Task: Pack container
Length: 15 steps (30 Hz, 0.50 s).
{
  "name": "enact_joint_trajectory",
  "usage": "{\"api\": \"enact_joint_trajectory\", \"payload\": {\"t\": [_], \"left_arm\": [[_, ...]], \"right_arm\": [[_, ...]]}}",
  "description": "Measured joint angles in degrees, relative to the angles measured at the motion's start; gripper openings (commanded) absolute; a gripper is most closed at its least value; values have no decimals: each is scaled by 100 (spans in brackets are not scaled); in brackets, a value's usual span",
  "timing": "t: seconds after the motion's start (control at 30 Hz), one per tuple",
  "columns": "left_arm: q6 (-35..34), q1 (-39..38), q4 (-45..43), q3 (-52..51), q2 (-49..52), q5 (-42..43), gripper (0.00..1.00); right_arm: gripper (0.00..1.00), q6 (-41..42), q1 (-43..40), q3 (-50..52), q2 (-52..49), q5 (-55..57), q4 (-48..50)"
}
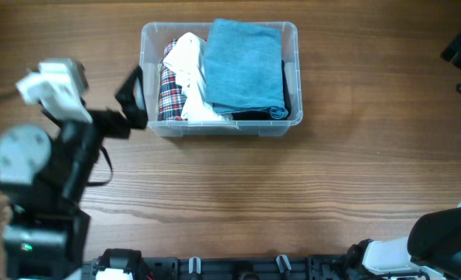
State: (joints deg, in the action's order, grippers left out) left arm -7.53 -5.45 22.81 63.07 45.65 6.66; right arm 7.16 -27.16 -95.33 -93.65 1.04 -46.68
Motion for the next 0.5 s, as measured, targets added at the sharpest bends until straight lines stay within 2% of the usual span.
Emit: {"api": "enact_joint_trajectory", "payload": {"t": [0.07,0.2,0.33,0.5], "left_arm": [[0,28,-852,-1193,-632,129,100],[0,98,-1759,-2837,-1821,271,100],[0,446,-2048,-3906,-2887,446,100],[-7,629,-2079,-4546,-3595,573,100]], "right_arm": [[100,0,0,0,0,0,-2],[100,0,0,4,0,0,2],[100,0,0,7,0,0,-4],[100,0,0,7,0,0,-4]]}}
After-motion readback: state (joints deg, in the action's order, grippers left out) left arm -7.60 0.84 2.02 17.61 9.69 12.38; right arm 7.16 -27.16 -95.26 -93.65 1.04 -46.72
